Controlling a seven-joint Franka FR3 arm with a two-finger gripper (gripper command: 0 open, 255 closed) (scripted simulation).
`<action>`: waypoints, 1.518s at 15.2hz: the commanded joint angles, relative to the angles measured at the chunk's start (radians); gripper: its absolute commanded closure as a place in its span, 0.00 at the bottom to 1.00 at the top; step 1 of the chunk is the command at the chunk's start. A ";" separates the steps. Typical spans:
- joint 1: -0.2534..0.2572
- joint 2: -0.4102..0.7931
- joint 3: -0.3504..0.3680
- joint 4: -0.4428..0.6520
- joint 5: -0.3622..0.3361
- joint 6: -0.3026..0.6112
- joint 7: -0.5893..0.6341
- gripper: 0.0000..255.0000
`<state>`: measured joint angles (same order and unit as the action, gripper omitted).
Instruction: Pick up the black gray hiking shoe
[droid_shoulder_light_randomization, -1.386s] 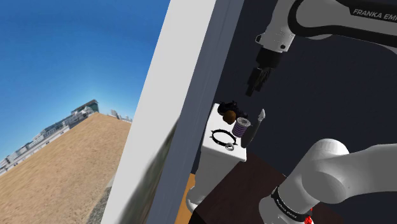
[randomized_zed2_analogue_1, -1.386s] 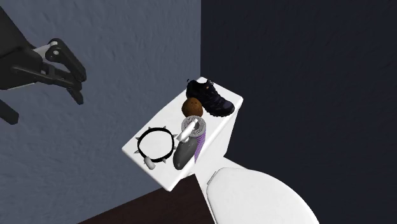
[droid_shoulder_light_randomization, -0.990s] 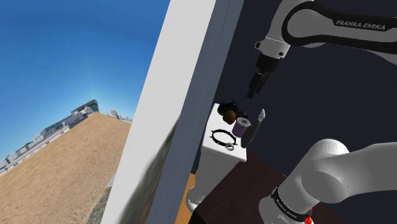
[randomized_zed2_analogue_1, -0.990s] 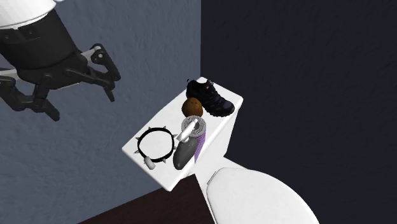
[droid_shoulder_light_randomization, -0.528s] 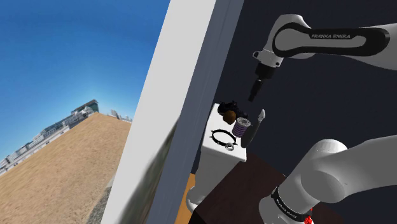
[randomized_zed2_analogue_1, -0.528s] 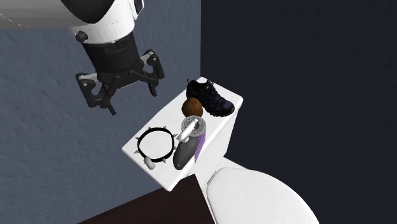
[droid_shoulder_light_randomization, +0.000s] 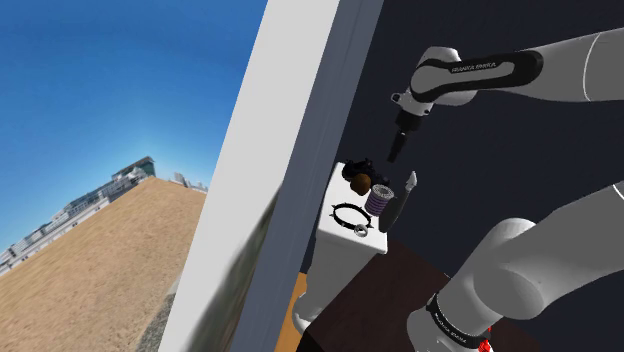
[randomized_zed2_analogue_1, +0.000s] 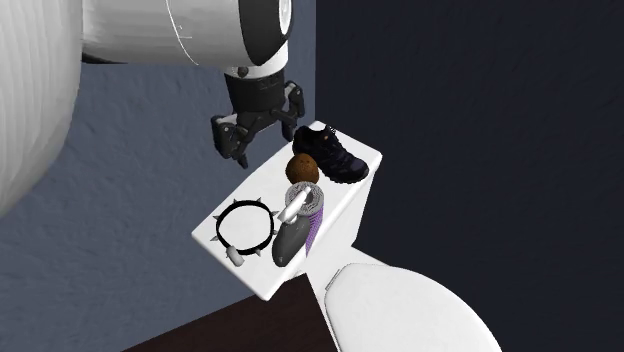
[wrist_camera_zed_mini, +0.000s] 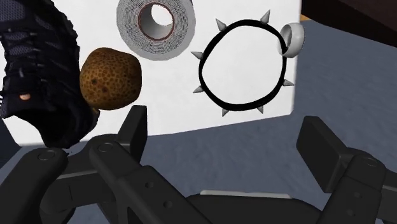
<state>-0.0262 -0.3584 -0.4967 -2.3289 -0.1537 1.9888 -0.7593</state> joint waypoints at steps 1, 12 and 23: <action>0.011 0.073 -0.042 0.037 0.021 0.037 -0.077 0.00; -0.032 0.569 -0.158 0.340 0.340 0.147 -0.567 0.00; -0.221 0.937 -0.058 0.686 0.535 0.116 -0.809 0.00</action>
<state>-0.2416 0.5654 -0.5592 -1.6488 0.3750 2.0991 -1.5627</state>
